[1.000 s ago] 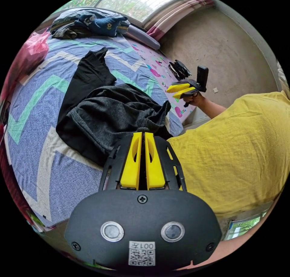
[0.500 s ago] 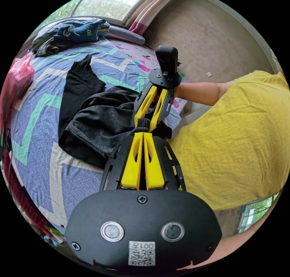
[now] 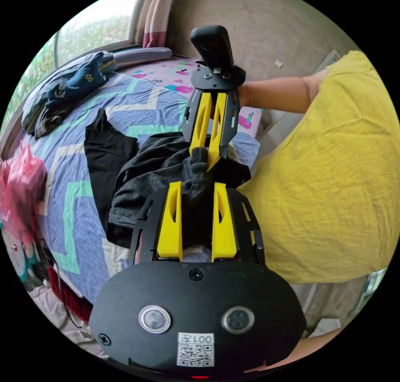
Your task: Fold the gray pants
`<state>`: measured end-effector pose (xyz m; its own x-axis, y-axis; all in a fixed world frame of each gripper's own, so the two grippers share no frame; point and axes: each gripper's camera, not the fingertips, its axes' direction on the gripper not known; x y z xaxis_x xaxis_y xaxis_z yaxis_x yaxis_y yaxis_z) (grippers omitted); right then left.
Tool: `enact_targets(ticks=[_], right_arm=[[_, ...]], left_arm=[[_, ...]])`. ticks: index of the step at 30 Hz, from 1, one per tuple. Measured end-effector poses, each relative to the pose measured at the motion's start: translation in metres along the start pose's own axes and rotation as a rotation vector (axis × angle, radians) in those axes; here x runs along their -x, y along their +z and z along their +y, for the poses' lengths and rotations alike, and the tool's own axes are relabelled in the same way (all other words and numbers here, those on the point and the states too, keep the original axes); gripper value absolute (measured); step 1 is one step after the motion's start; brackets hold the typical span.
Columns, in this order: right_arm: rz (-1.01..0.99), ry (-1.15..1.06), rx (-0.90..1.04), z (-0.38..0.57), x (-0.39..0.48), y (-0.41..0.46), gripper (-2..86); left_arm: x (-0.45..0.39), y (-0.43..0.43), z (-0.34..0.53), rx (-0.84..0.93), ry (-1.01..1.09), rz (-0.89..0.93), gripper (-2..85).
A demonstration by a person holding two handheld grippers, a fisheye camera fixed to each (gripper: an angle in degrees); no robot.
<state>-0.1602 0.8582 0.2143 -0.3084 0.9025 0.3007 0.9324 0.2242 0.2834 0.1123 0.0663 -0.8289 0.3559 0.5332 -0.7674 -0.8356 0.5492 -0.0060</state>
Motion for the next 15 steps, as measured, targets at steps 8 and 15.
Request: enact_targets(ticks=[8, 15], right_arm=[[0.07, 0.059, -0.107, 0.022, -0.005, -0.043, 4.8], [0.27, 0.463, -0.104, 0.175, -0.001, -0.079, 8.1]], left_arm=[[-0.012, 0.024, -0.033, 0.079, 0.104, -0.021, 0.6], [0.011, 0.011, -0.024, -0.034, -0.069, 0.041, 0.4]])
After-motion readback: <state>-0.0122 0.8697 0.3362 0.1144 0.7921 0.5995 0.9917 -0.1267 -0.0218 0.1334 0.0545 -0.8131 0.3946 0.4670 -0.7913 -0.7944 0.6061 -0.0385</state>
